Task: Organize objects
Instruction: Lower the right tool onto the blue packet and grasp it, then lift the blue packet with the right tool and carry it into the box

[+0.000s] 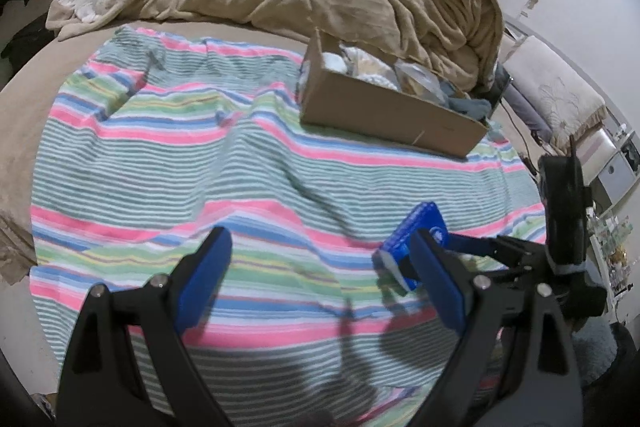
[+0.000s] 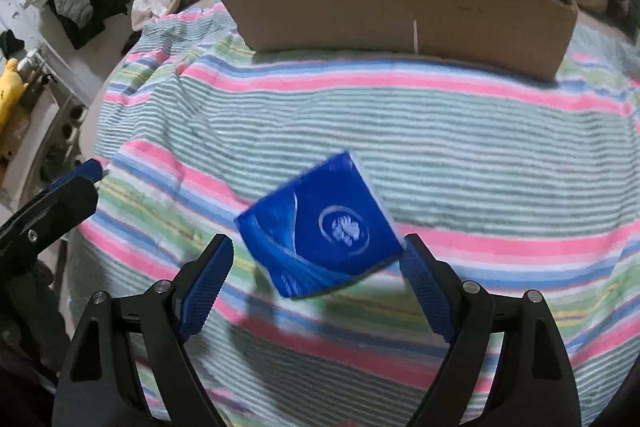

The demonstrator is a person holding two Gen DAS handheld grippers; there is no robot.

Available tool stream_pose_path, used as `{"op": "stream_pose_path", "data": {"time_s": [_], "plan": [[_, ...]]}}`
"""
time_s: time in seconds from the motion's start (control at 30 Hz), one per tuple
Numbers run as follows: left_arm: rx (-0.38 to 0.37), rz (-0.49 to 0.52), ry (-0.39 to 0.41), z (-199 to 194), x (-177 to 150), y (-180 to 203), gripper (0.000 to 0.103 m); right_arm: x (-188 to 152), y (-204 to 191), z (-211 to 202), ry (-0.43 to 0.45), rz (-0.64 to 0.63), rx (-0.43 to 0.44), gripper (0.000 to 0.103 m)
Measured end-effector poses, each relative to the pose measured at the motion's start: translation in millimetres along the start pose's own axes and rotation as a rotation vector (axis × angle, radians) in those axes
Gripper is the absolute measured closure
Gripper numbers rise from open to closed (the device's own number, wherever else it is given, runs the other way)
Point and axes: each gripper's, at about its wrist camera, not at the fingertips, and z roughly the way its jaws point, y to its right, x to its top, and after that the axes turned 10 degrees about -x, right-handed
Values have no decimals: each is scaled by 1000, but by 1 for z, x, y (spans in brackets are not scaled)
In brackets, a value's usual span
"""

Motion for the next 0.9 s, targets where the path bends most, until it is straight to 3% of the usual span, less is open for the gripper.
{"op": "stream_pose_path", "data": {"time_s": [0.33,0.43,0.6,0.77,0.9], "plan": [[18,-21,5,-4,0,-12,12,7,-13,7,15,-24,-47,16],[15,-19,8,-4,0,-12,12,3,-6,4,19,0,-76,16],[4,-10,-4,1,0,-8,12,-2,7,4,8,78,-54,16],[9,3,-5,-2,-1,-6,12,-1,-2,8,3,82,-64,17],[23,-11,-8,-4,-1,-10,12,0,-15,7,14,39,-112,40]]}}
